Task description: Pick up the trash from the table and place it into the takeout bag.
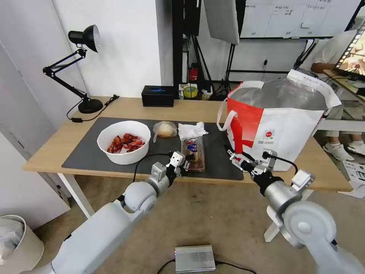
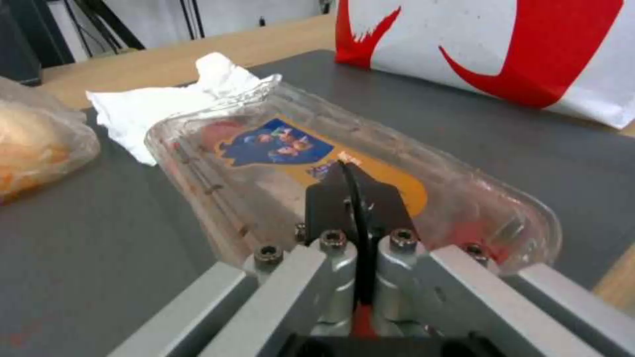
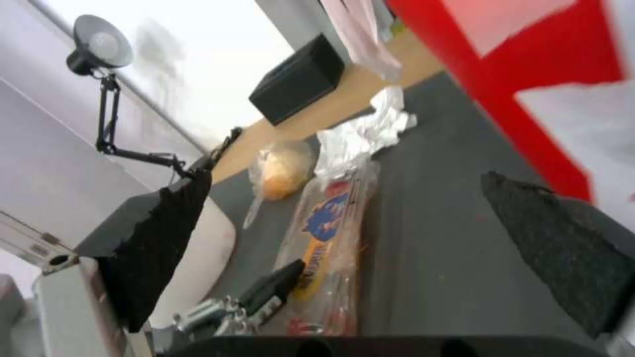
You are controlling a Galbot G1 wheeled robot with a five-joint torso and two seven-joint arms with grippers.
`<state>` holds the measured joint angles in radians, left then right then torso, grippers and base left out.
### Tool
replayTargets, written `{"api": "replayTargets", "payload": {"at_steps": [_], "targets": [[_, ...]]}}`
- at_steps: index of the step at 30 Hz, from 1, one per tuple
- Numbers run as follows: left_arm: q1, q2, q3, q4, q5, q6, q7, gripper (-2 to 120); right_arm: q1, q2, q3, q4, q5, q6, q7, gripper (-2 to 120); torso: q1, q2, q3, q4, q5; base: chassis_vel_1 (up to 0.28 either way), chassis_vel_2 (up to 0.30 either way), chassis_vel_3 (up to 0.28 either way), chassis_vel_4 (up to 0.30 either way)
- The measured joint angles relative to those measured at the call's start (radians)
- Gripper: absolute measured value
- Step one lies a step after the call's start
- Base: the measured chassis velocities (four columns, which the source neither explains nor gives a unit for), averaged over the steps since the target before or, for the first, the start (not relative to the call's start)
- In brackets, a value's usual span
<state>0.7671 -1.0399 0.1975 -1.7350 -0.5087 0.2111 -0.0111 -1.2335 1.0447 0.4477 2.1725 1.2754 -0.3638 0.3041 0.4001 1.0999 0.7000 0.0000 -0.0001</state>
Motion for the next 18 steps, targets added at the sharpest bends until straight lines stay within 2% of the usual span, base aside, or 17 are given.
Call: {"api": "replayTargets", "payload": {"at_steps": [6,13,18], "targets": [[0.008,0.006,-0.008,-0.001,-0.001,0.0,0.001,0,0.103,0.023,-0.058,-0.068,0.072,-0.041,0.046,100,0.0,0.0,0.0,0.0001,0.0001,0.0,0.0,0.0,0.0],[0.017,0.007,-0.015,-0.004,-0.003,0.0,0.001,0,0.181,0.055,-0.104,-0.122,0.09,-0.07,0.081,100,0.0,0.0,0.0,0.0,0.0001,0.0,0.0,0.0,0.0],[0.032,0.009,-0.025,-0.013,-0.004,-0.002,0.001,0,0.275,0.101,-0.15,-0.196,0.115,-0.148,0.165,100,0.0,0.0,0.0,0.0001,0.0,0.0,0.0,0.0,0.0]]}}
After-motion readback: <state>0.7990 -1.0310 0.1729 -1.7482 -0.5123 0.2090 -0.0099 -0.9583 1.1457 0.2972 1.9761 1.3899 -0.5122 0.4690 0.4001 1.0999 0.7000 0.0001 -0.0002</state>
